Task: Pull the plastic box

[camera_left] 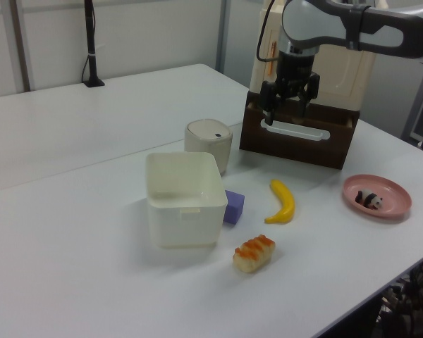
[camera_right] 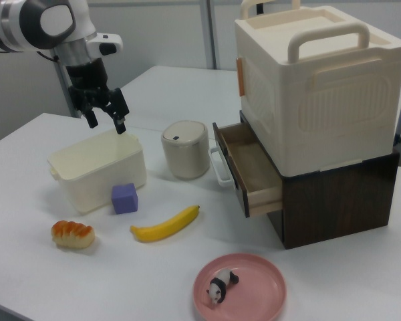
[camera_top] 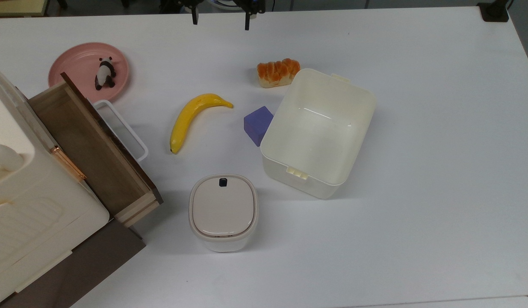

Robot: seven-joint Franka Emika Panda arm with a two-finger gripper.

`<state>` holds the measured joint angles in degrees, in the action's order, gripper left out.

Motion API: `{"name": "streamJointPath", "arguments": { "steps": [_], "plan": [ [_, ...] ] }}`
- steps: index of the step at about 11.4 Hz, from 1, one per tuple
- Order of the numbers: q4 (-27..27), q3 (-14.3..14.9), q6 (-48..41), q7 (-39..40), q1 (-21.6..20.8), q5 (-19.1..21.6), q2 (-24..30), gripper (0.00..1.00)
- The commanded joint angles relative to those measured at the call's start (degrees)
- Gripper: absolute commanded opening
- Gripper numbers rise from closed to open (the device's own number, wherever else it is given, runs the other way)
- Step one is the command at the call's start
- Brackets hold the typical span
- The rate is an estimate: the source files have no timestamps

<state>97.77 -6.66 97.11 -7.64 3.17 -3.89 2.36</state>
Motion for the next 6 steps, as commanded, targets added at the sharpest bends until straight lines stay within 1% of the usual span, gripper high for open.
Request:
{"name": "streamJointPath", "arguments": {
  "steps": [1,3,6],
  "plan": [
    [0.9,6.2,-2.3,1.3,-5.0,1.1,1.3,1.00],
    [0.6,10.2,-2.9,2.8,-8.2,1.1,1.4,1.00],
    [0.5,10.4,-2.9,2.8,-8.1,1.2,1.4,1.00]
  ]
}}
